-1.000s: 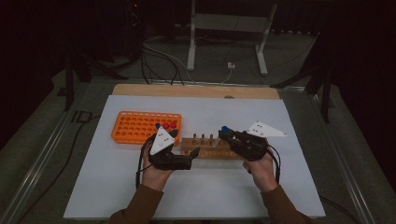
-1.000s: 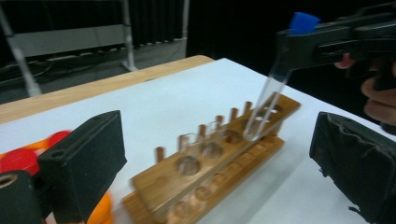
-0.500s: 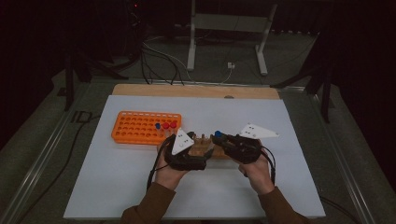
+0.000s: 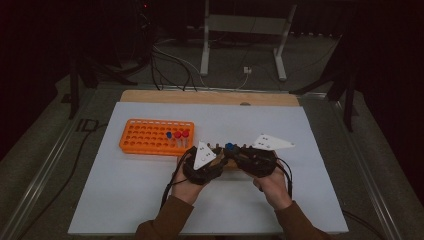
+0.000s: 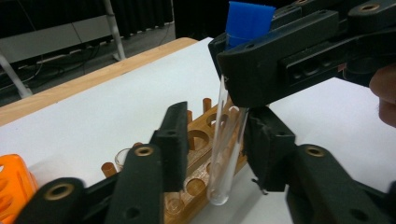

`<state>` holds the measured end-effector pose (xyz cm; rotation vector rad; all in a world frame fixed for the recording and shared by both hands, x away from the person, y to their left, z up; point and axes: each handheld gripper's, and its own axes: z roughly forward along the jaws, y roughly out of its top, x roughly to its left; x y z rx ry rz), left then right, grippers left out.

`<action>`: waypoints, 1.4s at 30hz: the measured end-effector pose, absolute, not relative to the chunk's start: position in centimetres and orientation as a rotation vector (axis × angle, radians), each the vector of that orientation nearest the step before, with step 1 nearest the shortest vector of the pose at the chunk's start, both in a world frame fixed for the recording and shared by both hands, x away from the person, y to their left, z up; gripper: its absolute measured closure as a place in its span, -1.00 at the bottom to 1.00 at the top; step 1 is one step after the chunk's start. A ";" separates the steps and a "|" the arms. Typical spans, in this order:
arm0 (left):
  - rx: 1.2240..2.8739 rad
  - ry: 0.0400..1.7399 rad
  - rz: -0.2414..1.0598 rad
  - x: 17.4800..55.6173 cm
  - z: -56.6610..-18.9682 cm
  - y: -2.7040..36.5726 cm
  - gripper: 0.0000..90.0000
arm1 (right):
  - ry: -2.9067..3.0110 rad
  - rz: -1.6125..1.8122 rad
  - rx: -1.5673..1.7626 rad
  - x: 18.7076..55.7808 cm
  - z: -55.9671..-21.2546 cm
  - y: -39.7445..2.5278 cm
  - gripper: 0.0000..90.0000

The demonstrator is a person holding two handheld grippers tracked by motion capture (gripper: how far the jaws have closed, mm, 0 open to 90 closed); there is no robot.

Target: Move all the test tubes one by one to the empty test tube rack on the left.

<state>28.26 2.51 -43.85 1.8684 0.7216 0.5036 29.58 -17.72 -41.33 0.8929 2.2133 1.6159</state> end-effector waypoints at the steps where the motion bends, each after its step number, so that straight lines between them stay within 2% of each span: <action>1: 1.866 0.716 0.498 28.2 -43.8 2.5 0.44 | 2.212 1.616 0.892 29.6 -41.3 -17.7 0.70; 9: 1.874 0.688 0.490 28.0 -43.8 2.4 0.68 | 2.216 1.616 0.892 29.5 -41.4 -17.6 0.71; 18: 1.877 0.689 0.490 28.0 -43.8 2.4 0.73 | 2.218 1.621 0.895 29.6 -41.4 -17.7 0.67; 25: 1.851 0.739 0.498 28.5 -43.8 3.5 0.73 | 2.194 1.664 0.902 29.8 -41.1 -18.4 0.27; 37: 1.820 0.789 0.518 28.6 -43.6 5.4 0.73 | 2.168 1.625 0.922 29.9 -40.9 -18.7 -0.56; 42: 1.807 0.805 0.526 28.6 -43.5 6.1 0.73 | 2.170 1.598 0.945 30.0 -41.1 -18.7 -0.69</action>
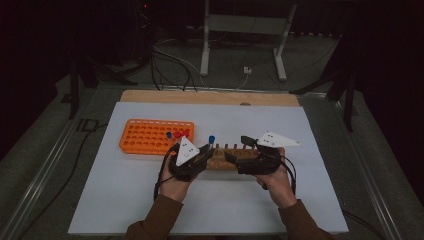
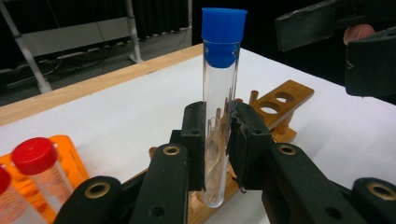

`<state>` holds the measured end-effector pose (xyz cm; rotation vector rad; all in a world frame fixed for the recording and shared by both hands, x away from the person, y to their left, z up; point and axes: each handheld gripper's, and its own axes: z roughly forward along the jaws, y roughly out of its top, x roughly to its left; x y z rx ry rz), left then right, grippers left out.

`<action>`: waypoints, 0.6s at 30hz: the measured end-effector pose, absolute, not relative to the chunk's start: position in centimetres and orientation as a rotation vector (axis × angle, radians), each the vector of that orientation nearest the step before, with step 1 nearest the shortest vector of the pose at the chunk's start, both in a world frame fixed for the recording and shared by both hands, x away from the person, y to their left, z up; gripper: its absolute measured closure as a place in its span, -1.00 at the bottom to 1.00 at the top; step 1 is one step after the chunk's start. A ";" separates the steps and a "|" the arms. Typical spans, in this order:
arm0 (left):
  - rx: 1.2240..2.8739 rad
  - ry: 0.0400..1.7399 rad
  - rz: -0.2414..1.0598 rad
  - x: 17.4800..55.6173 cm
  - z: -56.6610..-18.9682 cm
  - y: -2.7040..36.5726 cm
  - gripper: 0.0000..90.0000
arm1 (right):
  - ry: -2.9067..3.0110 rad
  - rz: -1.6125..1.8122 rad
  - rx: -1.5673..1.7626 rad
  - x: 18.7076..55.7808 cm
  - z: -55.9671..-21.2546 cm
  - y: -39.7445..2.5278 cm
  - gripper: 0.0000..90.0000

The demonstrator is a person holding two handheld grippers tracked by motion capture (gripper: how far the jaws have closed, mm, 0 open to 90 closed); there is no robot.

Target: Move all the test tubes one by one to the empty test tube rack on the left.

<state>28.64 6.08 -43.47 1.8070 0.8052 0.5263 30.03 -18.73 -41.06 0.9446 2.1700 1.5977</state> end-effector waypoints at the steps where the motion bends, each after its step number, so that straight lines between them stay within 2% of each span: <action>1: 1.801 0.809 0.526 28.7 -43.5 6.2 0.73 | 2.172 1.596 0.948 30.1 -41.1 -18.8 -0.74; 6: 1.793 0.823 0.531 28.7 -43.4 6.8 0.73 | 2.174 1.570 0.965 30.2 -41.2 -19.0 -0.92; 18: 1.771 0.854 0.550 28.9 -43.1 8.3 0.73 | 2.147 1.557 0.999 30.3 -41.1 -19.5 -0.99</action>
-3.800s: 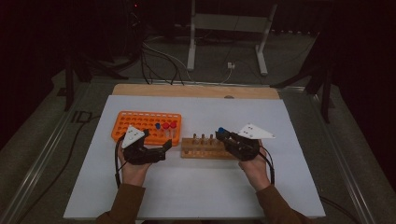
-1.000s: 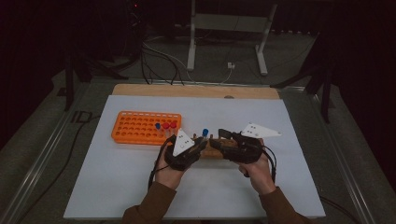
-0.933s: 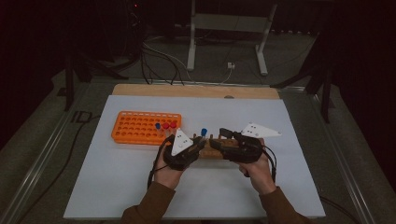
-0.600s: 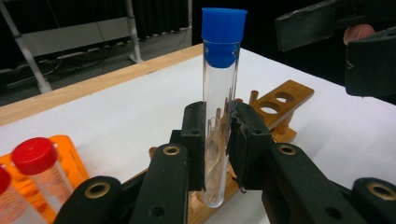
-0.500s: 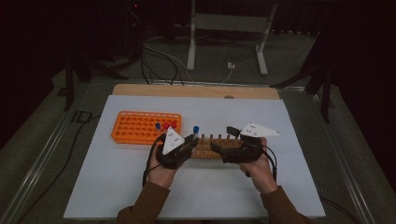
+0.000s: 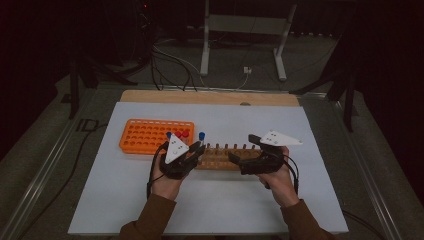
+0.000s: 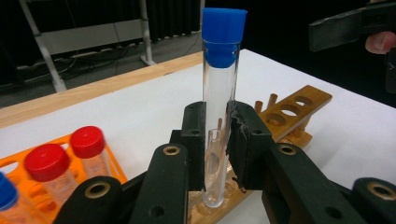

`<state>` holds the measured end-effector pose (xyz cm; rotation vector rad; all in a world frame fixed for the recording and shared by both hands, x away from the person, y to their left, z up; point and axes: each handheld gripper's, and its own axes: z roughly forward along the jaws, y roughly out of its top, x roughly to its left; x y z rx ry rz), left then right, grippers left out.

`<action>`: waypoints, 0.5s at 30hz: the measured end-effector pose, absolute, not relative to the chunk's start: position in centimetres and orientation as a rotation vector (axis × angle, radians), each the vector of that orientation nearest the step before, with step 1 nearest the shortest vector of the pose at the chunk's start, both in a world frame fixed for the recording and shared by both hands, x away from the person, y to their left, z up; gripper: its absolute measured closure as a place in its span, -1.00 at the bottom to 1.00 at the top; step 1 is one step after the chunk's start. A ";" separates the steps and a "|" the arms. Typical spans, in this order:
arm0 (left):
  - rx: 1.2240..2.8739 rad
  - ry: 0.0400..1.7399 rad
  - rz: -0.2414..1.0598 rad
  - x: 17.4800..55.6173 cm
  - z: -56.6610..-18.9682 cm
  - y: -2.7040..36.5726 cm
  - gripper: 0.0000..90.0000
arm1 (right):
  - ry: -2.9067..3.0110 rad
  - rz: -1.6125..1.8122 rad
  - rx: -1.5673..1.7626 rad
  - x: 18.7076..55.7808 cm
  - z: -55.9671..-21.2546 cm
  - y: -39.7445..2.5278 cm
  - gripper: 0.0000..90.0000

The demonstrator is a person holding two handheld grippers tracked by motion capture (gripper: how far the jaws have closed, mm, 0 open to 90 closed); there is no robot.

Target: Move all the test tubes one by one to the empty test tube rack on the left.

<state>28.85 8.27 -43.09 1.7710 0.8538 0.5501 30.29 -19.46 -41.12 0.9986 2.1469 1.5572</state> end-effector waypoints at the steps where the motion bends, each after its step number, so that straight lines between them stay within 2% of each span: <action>1: 1.771 0.856 0.552 28.9 -43.1 8.4 0.73 | 2.145 1.558 1.001 30.3 -41.1 -19.5 -0.99; 15: 1.735 0.913 0.583 29.2 -42.9 10.6 0.73 | 2.146 1.551 1.010 30.3 -41.2 -19.6 -0.99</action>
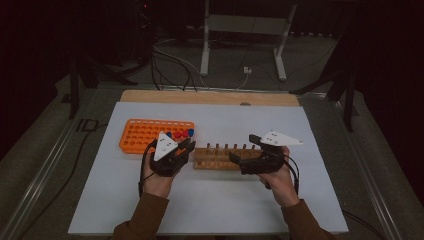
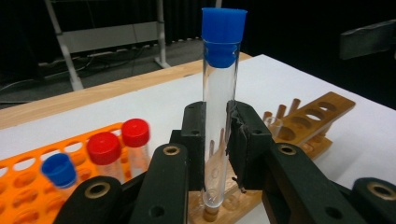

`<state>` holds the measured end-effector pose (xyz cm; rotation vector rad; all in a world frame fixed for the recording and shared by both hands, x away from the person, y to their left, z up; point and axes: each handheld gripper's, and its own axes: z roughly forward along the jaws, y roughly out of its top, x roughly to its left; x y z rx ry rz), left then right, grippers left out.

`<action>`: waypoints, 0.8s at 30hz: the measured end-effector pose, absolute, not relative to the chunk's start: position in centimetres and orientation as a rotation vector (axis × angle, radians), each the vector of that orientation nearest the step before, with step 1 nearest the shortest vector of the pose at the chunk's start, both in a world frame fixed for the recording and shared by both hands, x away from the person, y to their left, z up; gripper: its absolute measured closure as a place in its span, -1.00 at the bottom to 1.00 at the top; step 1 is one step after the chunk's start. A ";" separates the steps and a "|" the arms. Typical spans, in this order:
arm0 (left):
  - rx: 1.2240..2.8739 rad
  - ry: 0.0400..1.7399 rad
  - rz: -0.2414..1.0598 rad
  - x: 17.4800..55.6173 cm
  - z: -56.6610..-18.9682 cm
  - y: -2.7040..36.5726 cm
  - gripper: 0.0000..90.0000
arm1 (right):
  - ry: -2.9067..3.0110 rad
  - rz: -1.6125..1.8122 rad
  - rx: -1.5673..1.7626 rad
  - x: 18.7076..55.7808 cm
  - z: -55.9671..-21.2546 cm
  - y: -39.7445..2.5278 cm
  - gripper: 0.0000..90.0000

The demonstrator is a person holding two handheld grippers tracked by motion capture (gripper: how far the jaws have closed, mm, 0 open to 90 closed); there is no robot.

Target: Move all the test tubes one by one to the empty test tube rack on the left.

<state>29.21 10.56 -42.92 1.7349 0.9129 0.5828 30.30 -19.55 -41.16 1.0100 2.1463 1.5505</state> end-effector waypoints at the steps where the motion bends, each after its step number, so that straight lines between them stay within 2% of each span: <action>1: 1.732 0.917 0.587 29.2 -42.9 10.7 0.73 | 2.146 1.551 1.010 30.3 -41.2 -19.6 -0.99; 24: 1.663 1.064 0.676 30.1 -43.6 15.3 0.73 | 2.142 1.543 1.010 30.3 -41.2 -19.6 -0.99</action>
